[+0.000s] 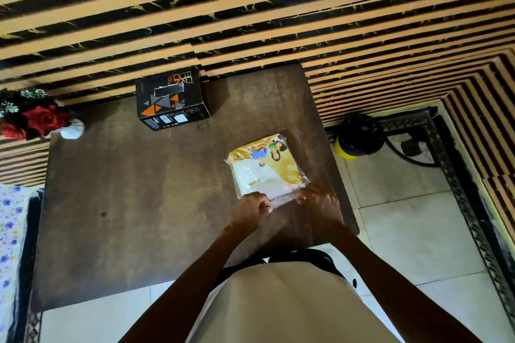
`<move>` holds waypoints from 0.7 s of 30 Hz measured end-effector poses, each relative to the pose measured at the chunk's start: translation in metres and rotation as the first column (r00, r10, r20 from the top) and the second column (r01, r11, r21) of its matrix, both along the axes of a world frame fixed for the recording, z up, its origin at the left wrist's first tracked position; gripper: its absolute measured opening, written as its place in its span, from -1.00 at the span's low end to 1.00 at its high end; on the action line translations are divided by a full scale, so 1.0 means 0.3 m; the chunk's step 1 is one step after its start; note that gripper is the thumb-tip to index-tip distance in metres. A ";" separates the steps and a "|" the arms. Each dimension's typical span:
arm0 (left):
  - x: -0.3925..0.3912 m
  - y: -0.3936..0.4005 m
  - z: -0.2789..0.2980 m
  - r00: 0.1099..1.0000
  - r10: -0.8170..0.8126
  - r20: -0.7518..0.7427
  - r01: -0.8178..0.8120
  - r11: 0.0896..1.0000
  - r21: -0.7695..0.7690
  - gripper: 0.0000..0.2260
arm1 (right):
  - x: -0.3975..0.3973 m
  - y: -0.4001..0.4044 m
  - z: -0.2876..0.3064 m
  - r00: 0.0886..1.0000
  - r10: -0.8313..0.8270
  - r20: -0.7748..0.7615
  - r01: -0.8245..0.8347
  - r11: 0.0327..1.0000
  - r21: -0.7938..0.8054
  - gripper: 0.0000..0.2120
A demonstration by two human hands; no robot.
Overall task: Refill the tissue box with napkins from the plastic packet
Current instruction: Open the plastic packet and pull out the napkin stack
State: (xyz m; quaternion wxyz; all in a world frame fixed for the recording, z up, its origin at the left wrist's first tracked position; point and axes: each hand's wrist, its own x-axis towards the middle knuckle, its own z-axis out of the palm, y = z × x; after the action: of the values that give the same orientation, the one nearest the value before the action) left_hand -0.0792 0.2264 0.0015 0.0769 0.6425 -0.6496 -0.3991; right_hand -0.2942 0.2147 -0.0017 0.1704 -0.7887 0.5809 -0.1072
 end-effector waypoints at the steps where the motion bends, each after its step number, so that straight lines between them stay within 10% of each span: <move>1: -0.002 -0.008 0.005 0.999 0.032 -0.019 -0.031 0.999 0.016 -0.88 | -0.002 -0.001 0.001 1.000 -0.002 -0.028 0.002 1.000 -0.007 -0.89; 16: 0.004 -0.050 0.061 0.916 0.353 -0.191 -0.359 0.933 0.002 -0.89 | 0.016 0.027 0.013 0.956 0.291 0.044 -0.279 0.942 -0.188 -0.72; 21: -0.013 -0.049 0.093 0.896 0.355 -0.268 -0.378 0.925 -0.037 -0.88 | 0.106 0.045 0.043 0.963 -0.008 0.268 -0.100 0.916 0.387 -0.56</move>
State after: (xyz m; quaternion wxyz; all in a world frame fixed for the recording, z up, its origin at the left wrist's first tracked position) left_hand -0.0831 0.2118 0.0294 0.2623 0.6923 -0.5182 -0.4282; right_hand -0.2623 0.2281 0.0112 0.4053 -0.7296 0.5438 -0.0871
